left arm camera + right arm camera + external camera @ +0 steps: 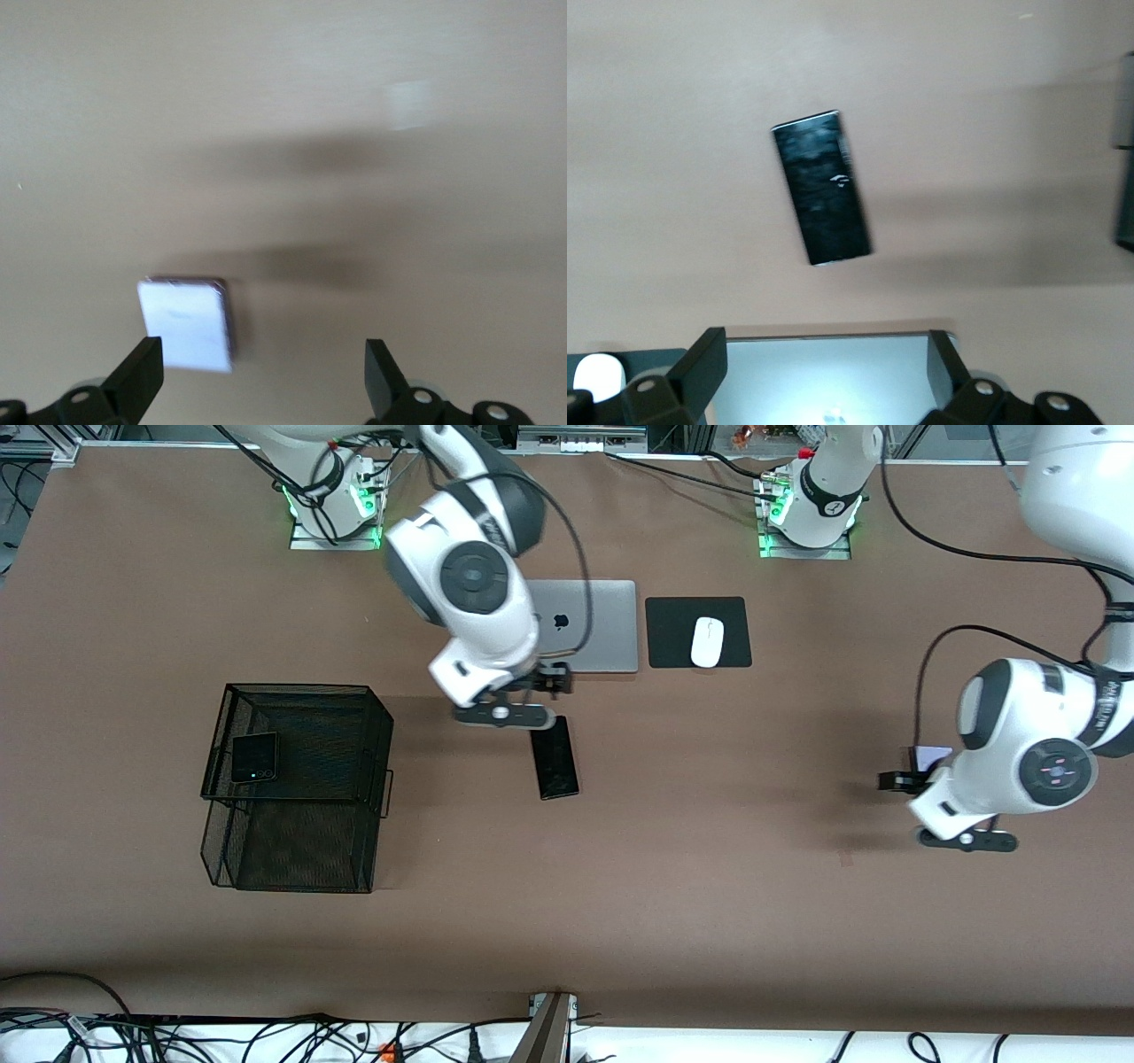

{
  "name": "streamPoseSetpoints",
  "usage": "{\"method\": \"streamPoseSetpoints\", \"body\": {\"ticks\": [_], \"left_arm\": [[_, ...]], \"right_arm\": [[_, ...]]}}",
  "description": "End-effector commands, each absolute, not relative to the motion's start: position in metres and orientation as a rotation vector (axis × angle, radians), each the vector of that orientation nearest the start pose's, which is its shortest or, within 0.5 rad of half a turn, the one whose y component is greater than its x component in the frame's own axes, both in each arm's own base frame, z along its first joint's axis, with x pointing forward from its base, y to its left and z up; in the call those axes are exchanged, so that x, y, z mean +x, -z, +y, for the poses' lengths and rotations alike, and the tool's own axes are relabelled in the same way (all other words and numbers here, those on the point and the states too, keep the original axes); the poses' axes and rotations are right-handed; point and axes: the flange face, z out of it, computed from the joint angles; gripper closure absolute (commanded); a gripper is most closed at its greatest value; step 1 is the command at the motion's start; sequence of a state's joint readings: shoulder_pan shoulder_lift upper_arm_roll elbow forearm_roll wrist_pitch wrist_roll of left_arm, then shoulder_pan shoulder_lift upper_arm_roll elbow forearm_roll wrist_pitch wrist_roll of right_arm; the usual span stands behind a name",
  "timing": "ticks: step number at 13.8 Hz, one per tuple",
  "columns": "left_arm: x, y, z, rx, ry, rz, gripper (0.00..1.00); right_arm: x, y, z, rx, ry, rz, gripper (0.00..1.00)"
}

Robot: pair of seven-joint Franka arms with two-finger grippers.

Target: Place phones with both arms

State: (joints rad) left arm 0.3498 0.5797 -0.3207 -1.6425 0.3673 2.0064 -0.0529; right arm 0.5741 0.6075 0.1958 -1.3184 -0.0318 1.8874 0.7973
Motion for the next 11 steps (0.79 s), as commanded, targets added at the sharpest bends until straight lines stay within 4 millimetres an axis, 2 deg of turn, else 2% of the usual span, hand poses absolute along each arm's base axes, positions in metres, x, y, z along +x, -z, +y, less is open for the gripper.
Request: {"method": "streamPoseSetpoints", "body": {"ticks": [1, 5, 8, 10, 11], "left_arm": [[0.618, -0.258, 0.093, -2.995, -0.153, 0.175, 0.0], [0.571, -0.216, 0.134, -3.013, 0.086, 0.186, 0.0], [0.551, -0.199, 0.15, -3.019, 0.114, 0.184, 0.0], [0.543, -0.186, 0.148, -3.04, 0.113, 0.183, 0.0], [0.539, -0.182, 0.155, -3.047, 0.108, 0.164, 0.0]], "right_arm": [[0.547, -0.33, 0.493, -3.15, -0.089, 0.023, 0.0], [0.544, -0.259, 0.502, -3.147, -0.064, -0.164, 0.0], [0.545, -0.225, 0.504, -3.13, -0.033, -0.23, 0.0], [0.547, -0.204, 0.5, -3.158, -0.014, -0.271, 0.0], [0.549, -0.197, 0.5, -3.149, 0.001, -0.266, 0.0]]}}
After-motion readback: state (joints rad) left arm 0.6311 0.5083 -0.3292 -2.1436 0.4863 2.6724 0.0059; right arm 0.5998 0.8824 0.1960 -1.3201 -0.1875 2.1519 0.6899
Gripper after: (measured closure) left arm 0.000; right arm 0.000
